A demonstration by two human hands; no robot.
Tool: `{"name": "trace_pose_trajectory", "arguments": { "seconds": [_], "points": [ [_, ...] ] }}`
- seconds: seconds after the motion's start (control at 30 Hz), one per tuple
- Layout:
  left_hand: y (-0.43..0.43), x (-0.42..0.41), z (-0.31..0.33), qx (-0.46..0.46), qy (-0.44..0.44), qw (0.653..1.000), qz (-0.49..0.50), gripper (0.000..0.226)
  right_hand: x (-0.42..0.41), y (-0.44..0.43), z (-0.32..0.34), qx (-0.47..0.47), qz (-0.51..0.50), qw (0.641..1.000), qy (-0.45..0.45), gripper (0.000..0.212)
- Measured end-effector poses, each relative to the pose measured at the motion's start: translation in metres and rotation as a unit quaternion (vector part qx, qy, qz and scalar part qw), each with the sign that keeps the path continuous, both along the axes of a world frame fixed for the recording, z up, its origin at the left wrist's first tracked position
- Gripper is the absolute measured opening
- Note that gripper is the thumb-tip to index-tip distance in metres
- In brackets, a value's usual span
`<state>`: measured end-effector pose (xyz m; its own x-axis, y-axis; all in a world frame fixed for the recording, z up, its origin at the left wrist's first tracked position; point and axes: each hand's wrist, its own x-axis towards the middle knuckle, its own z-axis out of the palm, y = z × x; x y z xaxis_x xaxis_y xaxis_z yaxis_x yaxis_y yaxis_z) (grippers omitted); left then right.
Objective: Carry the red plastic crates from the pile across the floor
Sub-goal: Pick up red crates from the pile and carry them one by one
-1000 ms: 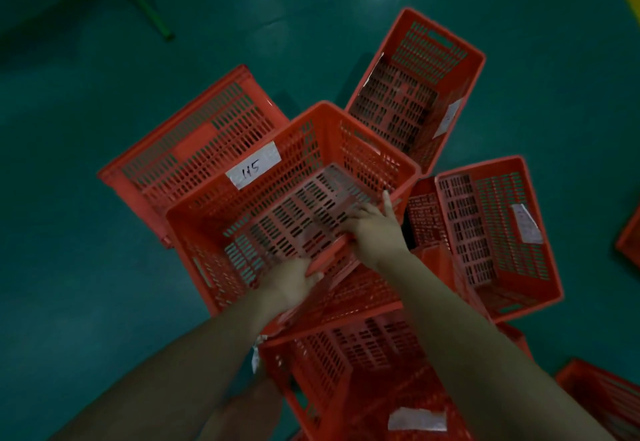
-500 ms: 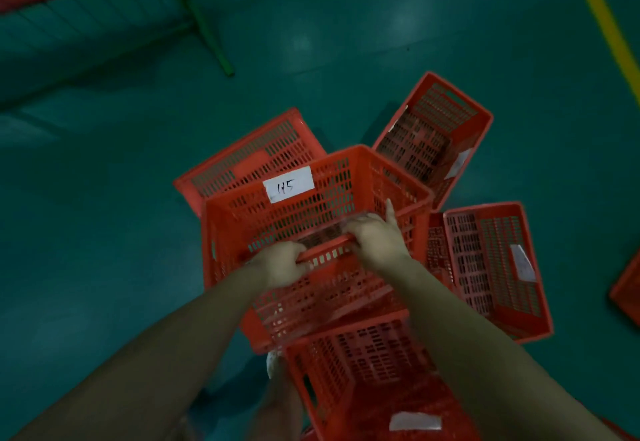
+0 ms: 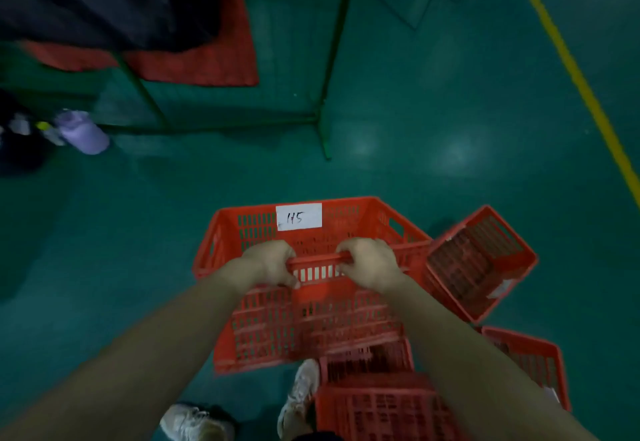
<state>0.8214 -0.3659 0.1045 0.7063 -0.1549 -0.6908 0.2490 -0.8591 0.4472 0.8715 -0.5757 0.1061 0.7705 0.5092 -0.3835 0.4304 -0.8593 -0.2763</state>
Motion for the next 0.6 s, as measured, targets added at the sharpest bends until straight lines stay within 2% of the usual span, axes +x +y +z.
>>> {"name": "trace_pose_trajectory", "arguments": {
  "seconds": [0.2,0.33,0.43,0.53,0.6],
  "points": [
    [0.131,-0.062,0.053,0.001,-0.008,0.998,0.058,0.025,-0.025,0.141,0.053,0.007,0.076,0.997,0.033,0.030],
    [0.224,-0.118,0.084,-0.003,-0.025,0.994,0.106,0.017,-0.052,0.242,0.082,0.016,0.143,0.986,0.086,0.018],
    [0.281,-0.163,0.117,0.006,-0.041,0.990,0.134,0.021,-0.081,0.316,0.103,-0.014,0.215,0.971,0.108,0.038],
    [0.338,-0.210,0.140,0.027,-0.057,0.986,0.153,0.024,-0.117,0.389,0.118,-0.038,0.287,0.950,0.120,0.045],
    [0.374,-0.243,0.151,0.038,-0.061,0.982,0.172,0.027,-0.141,0.436,0.123,-0.050,0.318,0.935,0.146,0.057]
  ]
}}
